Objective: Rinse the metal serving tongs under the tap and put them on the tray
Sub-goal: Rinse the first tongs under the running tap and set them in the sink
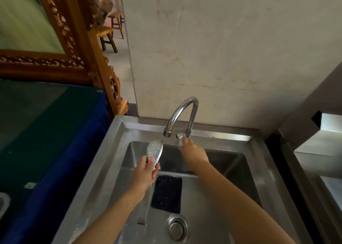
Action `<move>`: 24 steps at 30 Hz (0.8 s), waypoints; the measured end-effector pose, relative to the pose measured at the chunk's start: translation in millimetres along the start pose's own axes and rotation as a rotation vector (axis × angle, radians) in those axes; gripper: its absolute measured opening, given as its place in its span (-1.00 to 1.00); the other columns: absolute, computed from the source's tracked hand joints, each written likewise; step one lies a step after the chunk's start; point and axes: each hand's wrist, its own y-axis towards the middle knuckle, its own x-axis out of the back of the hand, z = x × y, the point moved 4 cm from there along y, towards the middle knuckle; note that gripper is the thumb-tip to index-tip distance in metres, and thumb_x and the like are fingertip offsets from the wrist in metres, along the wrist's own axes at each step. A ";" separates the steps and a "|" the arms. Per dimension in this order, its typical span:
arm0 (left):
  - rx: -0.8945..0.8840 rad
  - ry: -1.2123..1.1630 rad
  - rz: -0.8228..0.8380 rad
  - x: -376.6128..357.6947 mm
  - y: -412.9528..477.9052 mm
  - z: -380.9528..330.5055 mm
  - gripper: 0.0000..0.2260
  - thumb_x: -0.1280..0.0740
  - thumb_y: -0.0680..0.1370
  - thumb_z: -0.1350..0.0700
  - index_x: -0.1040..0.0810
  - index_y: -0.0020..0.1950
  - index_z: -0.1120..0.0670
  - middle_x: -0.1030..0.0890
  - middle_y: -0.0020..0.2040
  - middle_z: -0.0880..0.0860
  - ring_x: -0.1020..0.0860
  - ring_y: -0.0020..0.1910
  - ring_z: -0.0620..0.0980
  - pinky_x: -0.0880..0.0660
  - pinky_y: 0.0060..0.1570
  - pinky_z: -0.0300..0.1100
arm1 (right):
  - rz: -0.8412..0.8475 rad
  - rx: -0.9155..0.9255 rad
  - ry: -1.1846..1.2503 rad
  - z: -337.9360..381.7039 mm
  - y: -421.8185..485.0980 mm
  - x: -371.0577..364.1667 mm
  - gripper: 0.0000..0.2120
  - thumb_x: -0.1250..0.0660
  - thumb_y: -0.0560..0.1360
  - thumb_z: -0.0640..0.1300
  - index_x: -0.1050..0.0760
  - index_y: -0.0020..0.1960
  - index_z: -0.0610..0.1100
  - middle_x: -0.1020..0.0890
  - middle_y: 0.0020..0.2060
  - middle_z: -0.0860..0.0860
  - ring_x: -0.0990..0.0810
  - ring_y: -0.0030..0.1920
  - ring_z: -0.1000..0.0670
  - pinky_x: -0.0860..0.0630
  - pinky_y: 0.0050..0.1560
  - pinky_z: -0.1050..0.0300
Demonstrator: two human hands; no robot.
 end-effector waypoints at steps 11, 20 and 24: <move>-0.010 -0.022 0.043 -20.1 30.7 53.1 -0.85 -0.12 0.62 0.15 -0.40 -0.12 0.09 -0.53 -0.35 -0.06 -0.33 -0.52 -0.20 -0.26 -0.54 -0.38 | -0.116 0.084 -0.155 -9.2 62.0 -54.8 -0.23 -0.22 0.46 -0.45 0.15 0.50 -0.27 -0.30 0.36 -0.25 -0.54 0.14 -0.26 -0.54 0.04 -0.13; -0.019 0.012 0.046 -18.1 33.9 50.9 -0.85 -0.09 0.63 0.17 -0.39 0.02 0.21 -0.50 -0.29 0.02 -0.30 -0.47 -0.13 -0.23 -0.49 -0.33 | -0.141 0.164 -0.192 -15.7 65.7 -49.3 -0.34 -0.18 0.50 -0.41 0.08 0.50 -0.29 -0.33 0.35 -0.25 -0.57 0.07 -0.25 -0.54 0.00 -0.08; -0.004 0.011 0.044 -17.3 34.1 48.7 -0.81 -0.09 0.63 0.17 -0.39 0.12 0.26 -0.50 -0.28 0.02 -0.31 -0.46 -0.12 -0.25 -0.49 -0.35 | -0.121 0.186 -0.213 -16.5 69.2 -42.9 -0.40 -0.18 0.50 -0.39 -0.02 0.47 -0.30 -0.40 0.28 -0.26 -0.57 0.05 -0.27 -0.53 -0.04 -0.09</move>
